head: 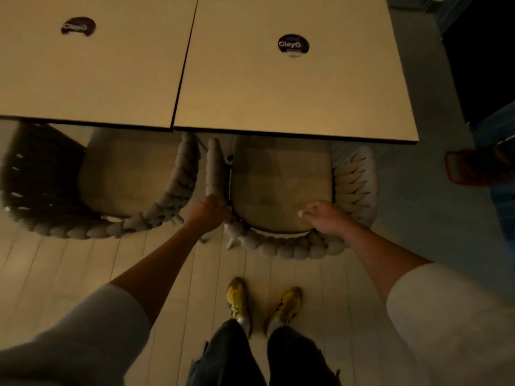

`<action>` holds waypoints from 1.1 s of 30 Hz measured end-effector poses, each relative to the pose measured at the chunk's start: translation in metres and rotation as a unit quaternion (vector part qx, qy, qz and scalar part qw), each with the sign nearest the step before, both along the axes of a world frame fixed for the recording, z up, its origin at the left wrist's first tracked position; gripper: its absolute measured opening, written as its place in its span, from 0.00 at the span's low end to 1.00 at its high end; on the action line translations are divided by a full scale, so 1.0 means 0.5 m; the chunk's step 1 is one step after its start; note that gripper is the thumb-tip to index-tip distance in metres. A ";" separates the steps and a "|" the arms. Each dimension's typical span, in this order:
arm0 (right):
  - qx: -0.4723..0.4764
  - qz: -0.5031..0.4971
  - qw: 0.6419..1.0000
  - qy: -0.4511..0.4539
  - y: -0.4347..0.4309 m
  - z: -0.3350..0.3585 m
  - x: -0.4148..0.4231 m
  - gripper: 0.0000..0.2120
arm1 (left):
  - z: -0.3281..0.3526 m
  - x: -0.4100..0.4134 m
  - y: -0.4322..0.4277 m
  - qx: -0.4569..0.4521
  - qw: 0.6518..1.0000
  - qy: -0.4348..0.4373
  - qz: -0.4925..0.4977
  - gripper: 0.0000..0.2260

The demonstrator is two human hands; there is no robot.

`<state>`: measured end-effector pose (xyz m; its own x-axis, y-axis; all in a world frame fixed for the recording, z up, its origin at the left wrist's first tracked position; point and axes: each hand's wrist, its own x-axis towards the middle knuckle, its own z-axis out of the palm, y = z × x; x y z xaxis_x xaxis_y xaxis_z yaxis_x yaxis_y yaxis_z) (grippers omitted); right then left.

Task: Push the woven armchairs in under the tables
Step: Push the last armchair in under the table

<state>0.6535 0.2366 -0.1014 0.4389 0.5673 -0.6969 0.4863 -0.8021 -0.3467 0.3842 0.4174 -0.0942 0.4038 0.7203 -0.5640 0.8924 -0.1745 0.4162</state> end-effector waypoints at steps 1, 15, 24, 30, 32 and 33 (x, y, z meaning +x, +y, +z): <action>0.012 -0.002 1.000 -0.005 0.003 0.009 -0.024 0.36 | 0.004 -0.016 -0.002 -0.012 1.000 0.000 -0.003 0.18; 0.013 -0.006 0.997 -0.081 -0.001 0.160 -0.240 0.55 | 0.066 -0.285 0.009 0.031 0.999 -0.035 0.002 0.47; 0.038 -0.041 0.995 -0.082 -0.060 0.187 -0.417 0.48 | 0.132 -0.477 -0.088 0.091 0.992 -0.040 0.084 0.22; 0.050 -0.020 0.996 -0.067 -0.060 0.268 -0.558 0.40 | 0.196 -0.583 -0.121 0.099 0.986 -0.094 0.092 0.20; 0.055 -0.025 0.996 -0.060 -0.044 0.293 -0.603 0.38 | 0.219 -0.622 -0.110 0.130 0.981 -0.112 0.086 0.21; 0.058 -0.029 0.996 -0.056 -0.036 0.306 -0.621 0.37 | 0.225 -0.635 -0.103 0.140 0.979 -0.120 0.085 0.23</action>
